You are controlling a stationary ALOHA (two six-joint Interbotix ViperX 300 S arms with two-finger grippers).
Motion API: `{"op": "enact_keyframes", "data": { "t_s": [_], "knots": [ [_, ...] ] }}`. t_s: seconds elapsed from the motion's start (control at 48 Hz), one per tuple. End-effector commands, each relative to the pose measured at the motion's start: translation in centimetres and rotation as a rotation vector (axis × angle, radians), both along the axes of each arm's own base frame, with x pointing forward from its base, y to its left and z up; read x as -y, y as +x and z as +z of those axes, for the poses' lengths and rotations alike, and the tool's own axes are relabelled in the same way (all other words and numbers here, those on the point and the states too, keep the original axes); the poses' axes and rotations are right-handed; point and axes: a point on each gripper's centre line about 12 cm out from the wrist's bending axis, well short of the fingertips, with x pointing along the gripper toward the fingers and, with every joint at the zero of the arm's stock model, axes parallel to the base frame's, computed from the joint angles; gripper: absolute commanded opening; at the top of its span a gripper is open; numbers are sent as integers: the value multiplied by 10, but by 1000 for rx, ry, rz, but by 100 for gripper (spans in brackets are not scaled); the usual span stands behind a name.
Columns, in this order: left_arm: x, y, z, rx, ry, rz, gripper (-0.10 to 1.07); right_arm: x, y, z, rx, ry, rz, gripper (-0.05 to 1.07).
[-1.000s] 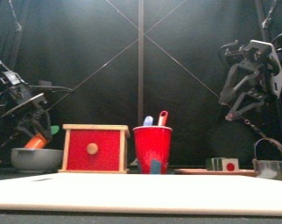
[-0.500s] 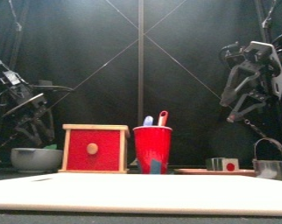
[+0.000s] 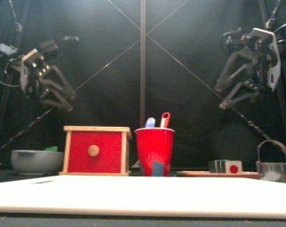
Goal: Put carrot into bowl
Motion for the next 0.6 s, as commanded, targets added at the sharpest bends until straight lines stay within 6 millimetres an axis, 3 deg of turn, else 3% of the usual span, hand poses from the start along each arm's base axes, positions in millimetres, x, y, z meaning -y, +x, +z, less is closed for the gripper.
{"op": "enact_keyframes", "data": {
  "t_s": [0.0, 0.104, 0.396, 0.583],
  "knots": [
    [19, 11, 19, 93, 31, -148, 96, -8, 5, 19, 64, -37, 56, 93],
    [37, 14, 26, 147, 66, -272, 96, -15, 6, 28, 94, -84, 111, 93],
    [57, 24, 54, 275, 97, -362, 95, -21, 7, 34, 118, -116, 156, 93],
    [68, 30, 55, 290, 108, -388, 95, -19, 6, 29, 105, -115, 151, 93]
  ]
}}
